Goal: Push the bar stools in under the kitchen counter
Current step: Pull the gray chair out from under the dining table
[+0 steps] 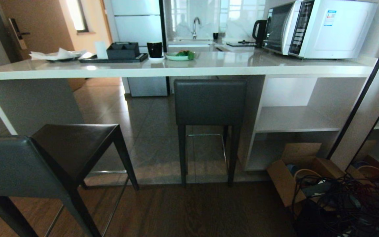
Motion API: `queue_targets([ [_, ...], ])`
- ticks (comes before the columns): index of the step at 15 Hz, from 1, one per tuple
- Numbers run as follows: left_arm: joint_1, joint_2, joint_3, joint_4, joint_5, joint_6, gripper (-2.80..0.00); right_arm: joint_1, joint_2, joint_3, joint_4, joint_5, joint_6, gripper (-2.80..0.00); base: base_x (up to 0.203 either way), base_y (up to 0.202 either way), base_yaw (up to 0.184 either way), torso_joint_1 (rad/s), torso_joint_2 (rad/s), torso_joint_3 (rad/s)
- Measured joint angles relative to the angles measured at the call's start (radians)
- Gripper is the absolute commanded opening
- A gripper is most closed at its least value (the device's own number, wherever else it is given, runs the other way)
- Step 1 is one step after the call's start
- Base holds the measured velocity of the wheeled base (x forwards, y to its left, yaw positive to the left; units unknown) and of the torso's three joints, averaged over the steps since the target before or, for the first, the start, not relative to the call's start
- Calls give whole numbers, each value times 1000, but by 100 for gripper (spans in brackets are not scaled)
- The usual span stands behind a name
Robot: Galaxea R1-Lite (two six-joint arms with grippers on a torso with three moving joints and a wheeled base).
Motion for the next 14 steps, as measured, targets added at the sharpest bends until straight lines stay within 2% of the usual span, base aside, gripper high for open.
queue_targets([
  [3, 0, 0, 0, 0, 0, 0, -280, 0, 0, 0, 0, 0, 0, -280, 73, 0, 1, -1, -1, 3],
  [14, 0, 0, 0, 0, 0, 0, -280, 0, 0, 0, 0, 0, 0, -280, 195, 0, 1, 3, 3, 2],
])
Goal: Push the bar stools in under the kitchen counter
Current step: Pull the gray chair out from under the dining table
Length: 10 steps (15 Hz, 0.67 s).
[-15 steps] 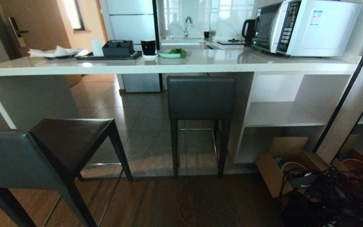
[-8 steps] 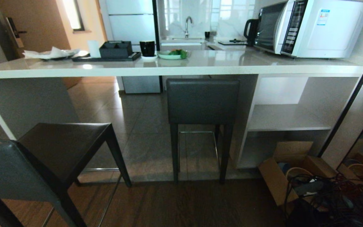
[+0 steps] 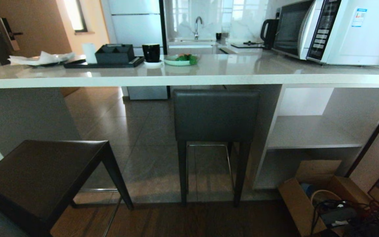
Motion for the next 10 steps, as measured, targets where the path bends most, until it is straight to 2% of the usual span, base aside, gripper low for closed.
queue_targets([
  [10, 0, 0, 0, -1, 0, 0, -280, 0, 0, 0, 0, 0, 0, -280, 194, 0, 2, 1, 2, 3],
])
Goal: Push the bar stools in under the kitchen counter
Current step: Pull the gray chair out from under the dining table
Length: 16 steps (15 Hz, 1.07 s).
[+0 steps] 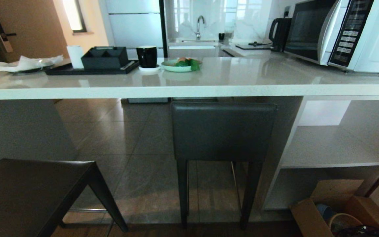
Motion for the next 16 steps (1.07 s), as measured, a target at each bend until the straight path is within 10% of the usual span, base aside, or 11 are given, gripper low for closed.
queue_targets([
  [6, 0, 0, 0, 0, 0, 0, -280, 0, 0, 0, 0, 0, 0, -280, 190, 0, 1, 2, 2, 0],
  [16, 0, 0, 0, 1, 0, 0, -280, 0, 0, 0, 0, 0, 0, -280, 6, 0, 0, 2, 0, 0],
])
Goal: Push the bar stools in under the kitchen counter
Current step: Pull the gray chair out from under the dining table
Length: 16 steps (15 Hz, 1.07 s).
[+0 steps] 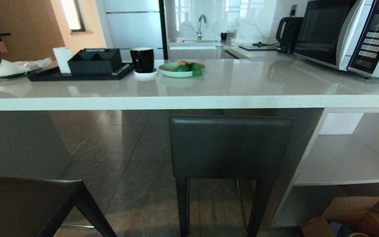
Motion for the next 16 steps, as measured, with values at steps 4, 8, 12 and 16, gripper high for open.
queue_targets([
  [4, 1, 0, 0, 0, 0, 0, -280, 0, 0, 0, 0, 0, 0, -280, 0, 0, 0, 0, 0, 0],
  [8, 1, 0, 0, 0, -1, 1, -280, 0, 0, 0, -1, 0, -2, -280, 0, 0, 0, 0, 0, 0],
  [12, 1, 0, 0, 0, -1, 1, -280, 0, 0, 0, -1, 0, -2, -280, 0, 0, 0, 0, 0, 0],
  [16, 1, 0, 0, 0, -1, 1, -280, 0, 0, 0, -1, 0, -1, -280, 0, 0, 0, 0, 0, 0],
])
